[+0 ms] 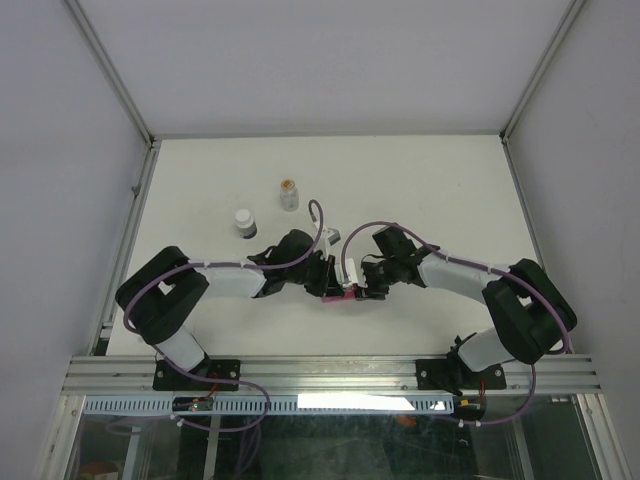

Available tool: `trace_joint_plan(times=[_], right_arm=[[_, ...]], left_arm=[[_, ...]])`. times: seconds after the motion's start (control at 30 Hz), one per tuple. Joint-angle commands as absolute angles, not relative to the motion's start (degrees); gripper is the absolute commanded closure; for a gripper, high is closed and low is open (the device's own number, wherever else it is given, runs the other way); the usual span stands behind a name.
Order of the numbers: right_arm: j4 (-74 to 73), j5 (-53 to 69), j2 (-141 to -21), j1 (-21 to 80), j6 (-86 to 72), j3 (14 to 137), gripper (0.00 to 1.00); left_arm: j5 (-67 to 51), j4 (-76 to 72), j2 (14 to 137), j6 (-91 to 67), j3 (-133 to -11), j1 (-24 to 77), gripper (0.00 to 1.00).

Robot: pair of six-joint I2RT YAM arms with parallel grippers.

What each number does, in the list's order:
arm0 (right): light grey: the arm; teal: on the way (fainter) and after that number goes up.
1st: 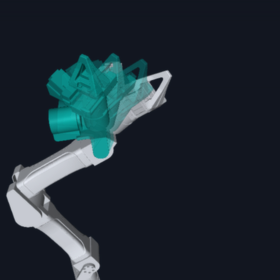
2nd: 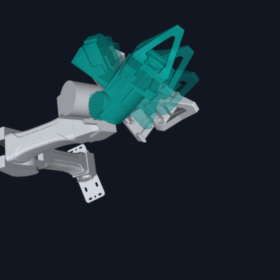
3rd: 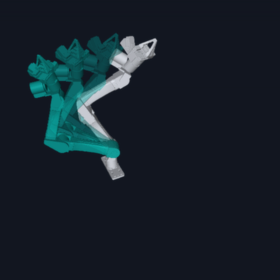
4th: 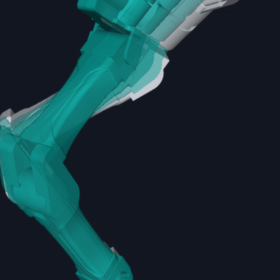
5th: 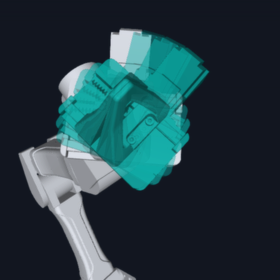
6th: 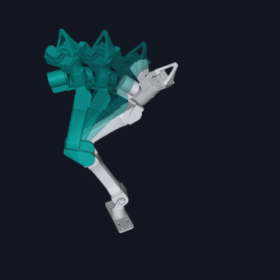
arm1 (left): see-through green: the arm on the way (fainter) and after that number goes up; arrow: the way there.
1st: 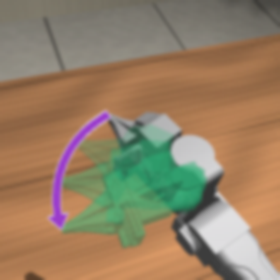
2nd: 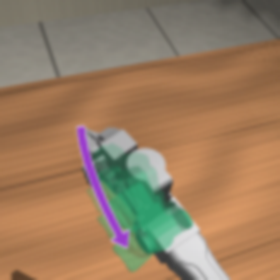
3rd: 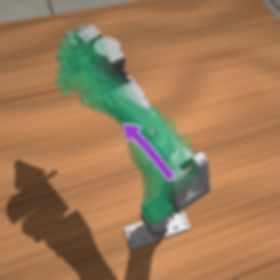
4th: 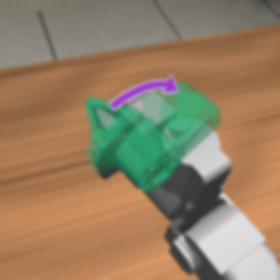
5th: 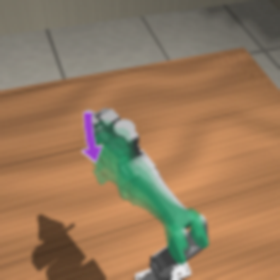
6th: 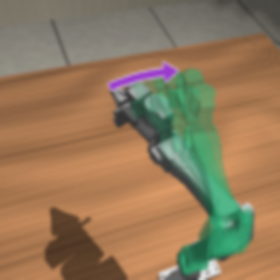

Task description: Sort the pills into containers

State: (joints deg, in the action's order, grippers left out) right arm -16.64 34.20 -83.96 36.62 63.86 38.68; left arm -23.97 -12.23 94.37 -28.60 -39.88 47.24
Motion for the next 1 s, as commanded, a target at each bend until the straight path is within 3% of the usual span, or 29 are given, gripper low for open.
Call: trace_joint_plan(times=[0.0, 0.07, 0.3, 0.43, 0.57, 0.7, 0.97], right_arm=[[-18.3, 30.0, -85.9, 37.1, 63.2, 38.8, 0.60], [-18.4, 30.0, -85.7, 37.1, 62.9, 38.9, 0.59], [-18.2, 30.1, -85.0, 37.1, 62.4, 38.8, 0.54], [-18.3, 30.2, -85.1, 37.1, 62.4, 38.9, 0.51], [-18.5, 30.2, -85.3, 37.1, 62.5, 39.0, 0.51], [-18.9, 30.2, -85.9, 37.1, 62.6, 39.2, 0.51], [-18.9, 30.1, -86.4, 37.1, 62.5, 39.3, 0.51]], left_arm=[[-18.8, -4.3, 91.2, -27.6, -38.8, 47.6, 1.00], [-18.7, -4.8, 87.7, -27.3, -40.1, 47.5, 0.99], [-15.7, -9.1, 74.4, -26.3, -39.0, 47.1, 0.77], [-13.7, -9.1, 70.7, -25.1, -34.5, 46.8, 0.74], [-16.5, -9.6, 69.4, -27.5, -30.0, 46.5, 0.77], [-19.2, -11.8, 69.5, -30.7, -26.1, 46.5, 0.99], [-22.1, -17.3, 74.5, -33.0, -24.5, 46.5, 0.98]])
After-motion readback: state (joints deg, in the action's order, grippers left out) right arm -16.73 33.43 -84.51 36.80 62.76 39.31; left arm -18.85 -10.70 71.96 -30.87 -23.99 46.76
